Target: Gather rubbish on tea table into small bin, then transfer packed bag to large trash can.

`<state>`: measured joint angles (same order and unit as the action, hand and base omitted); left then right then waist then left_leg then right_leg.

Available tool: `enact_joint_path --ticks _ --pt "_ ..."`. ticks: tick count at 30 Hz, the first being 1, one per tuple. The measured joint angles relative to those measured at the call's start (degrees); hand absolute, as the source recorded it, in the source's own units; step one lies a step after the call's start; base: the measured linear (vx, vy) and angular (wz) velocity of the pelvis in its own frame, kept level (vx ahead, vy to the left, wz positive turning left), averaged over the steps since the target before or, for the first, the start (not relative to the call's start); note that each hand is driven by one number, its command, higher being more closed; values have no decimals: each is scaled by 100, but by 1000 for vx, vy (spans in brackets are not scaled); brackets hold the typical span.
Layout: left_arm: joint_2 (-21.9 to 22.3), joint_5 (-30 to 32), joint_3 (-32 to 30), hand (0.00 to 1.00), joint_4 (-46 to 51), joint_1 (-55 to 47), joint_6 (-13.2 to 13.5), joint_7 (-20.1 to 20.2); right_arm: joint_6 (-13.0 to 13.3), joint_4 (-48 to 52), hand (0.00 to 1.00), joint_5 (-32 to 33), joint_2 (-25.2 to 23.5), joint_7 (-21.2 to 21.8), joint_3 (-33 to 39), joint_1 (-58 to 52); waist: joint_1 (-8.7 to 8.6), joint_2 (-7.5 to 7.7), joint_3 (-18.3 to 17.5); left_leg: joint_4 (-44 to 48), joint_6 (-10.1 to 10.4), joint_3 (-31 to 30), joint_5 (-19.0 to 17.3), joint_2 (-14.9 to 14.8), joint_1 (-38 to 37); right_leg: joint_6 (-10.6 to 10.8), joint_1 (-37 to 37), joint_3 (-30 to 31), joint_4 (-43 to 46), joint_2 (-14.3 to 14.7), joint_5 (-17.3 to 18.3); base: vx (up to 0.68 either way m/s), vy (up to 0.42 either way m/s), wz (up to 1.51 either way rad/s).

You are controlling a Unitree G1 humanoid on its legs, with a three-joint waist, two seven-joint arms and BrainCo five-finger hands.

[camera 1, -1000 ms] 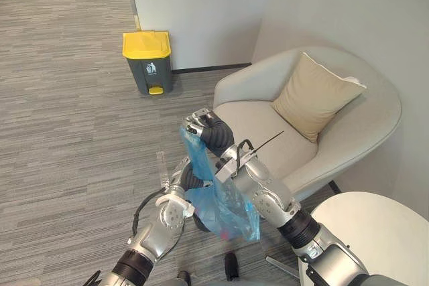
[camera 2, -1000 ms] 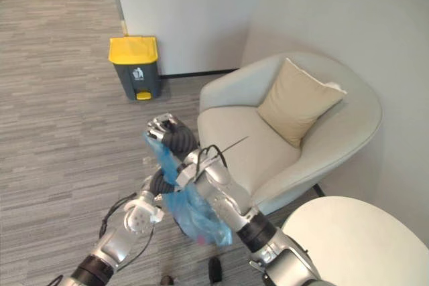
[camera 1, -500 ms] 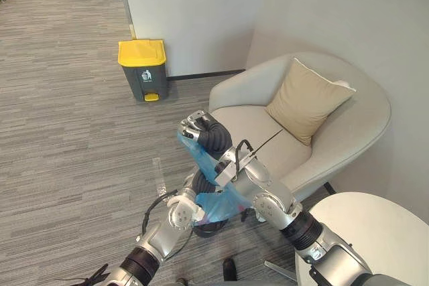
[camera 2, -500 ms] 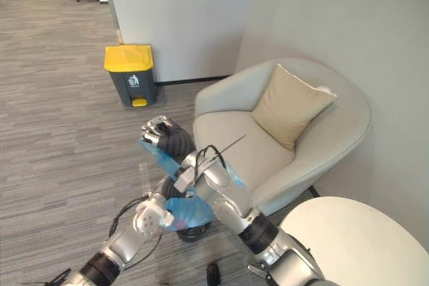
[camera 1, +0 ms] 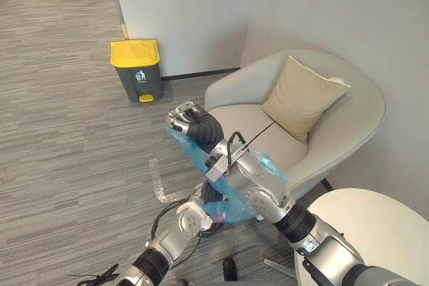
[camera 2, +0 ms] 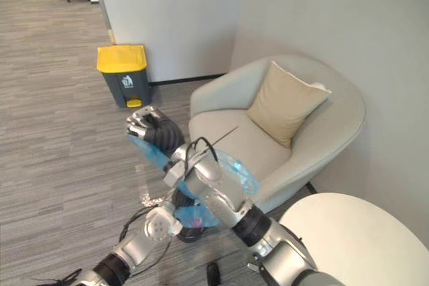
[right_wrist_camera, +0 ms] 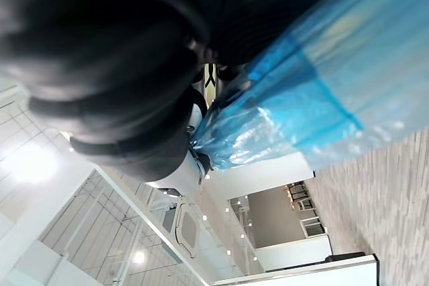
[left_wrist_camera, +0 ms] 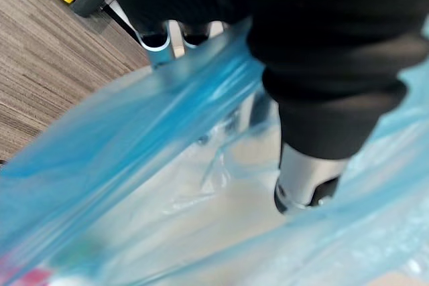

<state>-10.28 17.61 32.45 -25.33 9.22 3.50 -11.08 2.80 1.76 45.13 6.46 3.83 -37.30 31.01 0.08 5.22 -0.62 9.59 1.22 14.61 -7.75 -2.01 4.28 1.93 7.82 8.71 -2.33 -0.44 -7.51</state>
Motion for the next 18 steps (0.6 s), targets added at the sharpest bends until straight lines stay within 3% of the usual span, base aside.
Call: enact_joint_path --ticks 10,18 --pt "67 -651 -536 100 693 54 -137 -130 32 -78 100 -32 -166 116 108 -987 -10 -76 50 278 -48 -31 -195 -49 156 4 2 1 11 14 -7 -1 1 0" --pt "152 -1071 -1307 100 1423 -348 -151 -370 6 -312 100 -719 -126 159 691 -1810 -14 -172 115 268 -56 -75 -208 -50 162 4 1 -19 16 14 -7 -1 -1 1"
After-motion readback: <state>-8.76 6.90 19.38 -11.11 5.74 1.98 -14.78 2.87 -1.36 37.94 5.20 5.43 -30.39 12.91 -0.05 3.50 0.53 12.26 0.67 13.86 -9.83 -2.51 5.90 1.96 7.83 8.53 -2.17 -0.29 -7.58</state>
